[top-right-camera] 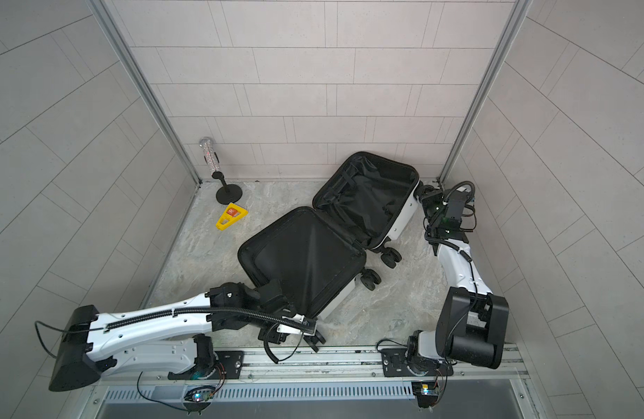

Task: Open the suitcase zippers
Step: Open the suitcase at the center of the board.

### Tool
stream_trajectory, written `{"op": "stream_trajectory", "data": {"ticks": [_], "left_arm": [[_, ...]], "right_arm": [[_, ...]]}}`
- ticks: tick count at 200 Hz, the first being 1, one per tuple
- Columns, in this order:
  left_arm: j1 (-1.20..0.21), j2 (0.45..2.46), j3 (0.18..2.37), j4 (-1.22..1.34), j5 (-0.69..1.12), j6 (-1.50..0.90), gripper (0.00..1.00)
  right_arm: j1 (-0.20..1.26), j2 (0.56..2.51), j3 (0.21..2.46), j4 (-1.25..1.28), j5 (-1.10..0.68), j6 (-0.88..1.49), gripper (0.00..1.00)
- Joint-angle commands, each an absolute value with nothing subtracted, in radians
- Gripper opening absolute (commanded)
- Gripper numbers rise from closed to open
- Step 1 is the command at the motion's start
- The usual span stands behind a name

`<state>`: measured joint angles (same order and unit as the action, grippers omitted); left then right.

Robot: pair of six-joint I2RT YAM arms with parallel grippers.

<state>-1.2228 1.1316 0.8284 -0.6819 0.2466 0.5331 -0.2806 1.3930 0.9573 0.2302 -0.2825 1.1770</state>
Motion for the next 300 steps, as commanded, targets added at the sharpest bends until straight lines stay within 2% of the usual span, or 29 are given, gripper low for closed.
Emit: {"op": "stream_trajectory", "data": {"ticks": [1,111,187,245,279,292,300], "left_arm": [[-1.237,1.143,0.830,-0.430,0.287,0.364,0.00],[-1.375,1.365,0.926,-0.094,0.150,0.052,0.00],[-1.405,1.515,1.009,0.001,0.065,-0.041,0.00],[-1.404,1.663,1.123,0.037,0.071,0.020,0.00],[-1.392,1.715,1.161,0.075,0.009,-0.007,0.00],[-1.384,1.735,1.181,0.081,0.027,-0.012,0.03],[-1.382,1.743,1.190,0.080,0.037,-0.017,0.06]], "right_arm": [[-0.245,1.402,1.001,0.284,-0.318,1.166,0.00],[-0.078,1.743,1.204,0.291,-0.296,1.164,0.00],[-0.031,1.967,1.386,0.293,-0.337,1.172,0.00],[0.028,2.179,1.639,0.202,-0.386,1.151,0.00],[0.042,2.243,1.686,0.188,-0.389,1.152,0.00],[0.043,2.252,1.685,0.188,-0.395,1.150,0.00],[0.043,2.254,1.682,0.188,-0.397,1.143,0.05]]}}
